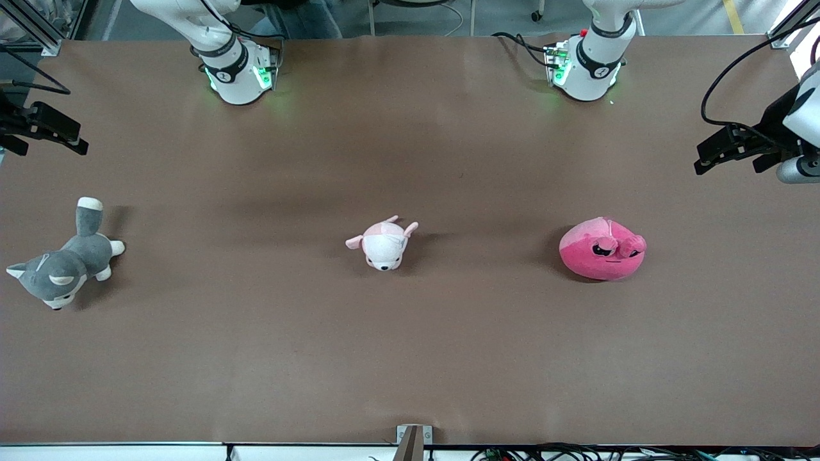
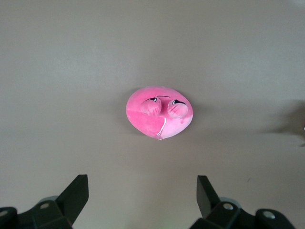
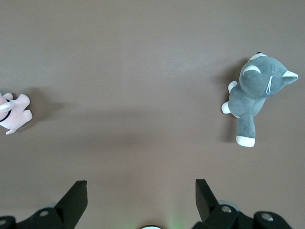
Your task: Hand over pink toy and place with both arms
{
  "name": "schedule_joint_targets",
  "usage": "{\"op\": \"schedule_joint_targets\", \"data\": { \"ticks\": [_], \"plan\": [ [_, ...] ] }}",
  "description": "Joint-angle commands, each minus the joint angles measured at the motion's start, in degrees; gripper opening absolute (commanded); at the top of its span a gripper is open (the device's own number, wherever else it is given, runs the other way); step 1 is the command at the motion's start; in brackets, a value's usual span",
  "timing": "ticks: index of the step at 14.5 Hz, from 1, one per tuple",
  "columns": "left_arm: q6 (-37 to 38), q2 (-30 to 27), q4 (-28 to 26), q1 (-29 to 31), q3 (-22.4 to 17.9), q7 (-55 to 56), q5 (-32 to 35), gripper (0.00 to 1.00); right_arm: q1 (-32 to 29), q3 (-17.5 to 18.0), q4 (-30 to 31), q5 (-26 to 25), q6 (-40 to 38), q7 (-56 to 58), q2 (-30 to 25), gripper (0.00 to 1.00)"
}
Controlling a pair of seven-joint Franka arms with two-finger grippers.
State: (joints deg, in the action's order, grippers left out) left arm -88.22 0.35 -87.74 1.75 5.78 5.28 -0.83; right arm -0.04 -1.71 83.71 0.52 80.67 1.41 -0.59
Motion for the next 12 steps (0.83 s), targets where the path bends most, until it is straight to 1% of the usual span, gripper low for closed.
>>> {"op": "schedule_joint_targets", "data": {
  "ticks": [1, 7, 11, 12],
  "plan": [
    [1.0, 0.5, 1.6, 0.2, 0.1, -0.8, 0.3, 1.0, -0.7, 0.3, 2.0, 0.6, 0.5, 0.7, -1.7, 1.0],
    [1.0, 1.0, 1.5, 0.0, 0.1, -0.2, -0.2, 1.0, -0.6, 0.3, 2.0, 0.6, 0.3, 0.7, -1.7, 1.0],
    [1.0, 5.6, 1.5, -0.1, 0.1, -1.1, 0.0, 1.0, -0.6, 0.3, 2.0, 0.5, 0.2, 0.7, -1.7, 1.0],
    [1.0, 6.0, 1.3, 0.1, 0.2, -1.1, -0.1, 1.0, -0.6, 0.3, 2.0, 0.5, 0.2, 0.7, -1.7, 1.0]
  ]
}}
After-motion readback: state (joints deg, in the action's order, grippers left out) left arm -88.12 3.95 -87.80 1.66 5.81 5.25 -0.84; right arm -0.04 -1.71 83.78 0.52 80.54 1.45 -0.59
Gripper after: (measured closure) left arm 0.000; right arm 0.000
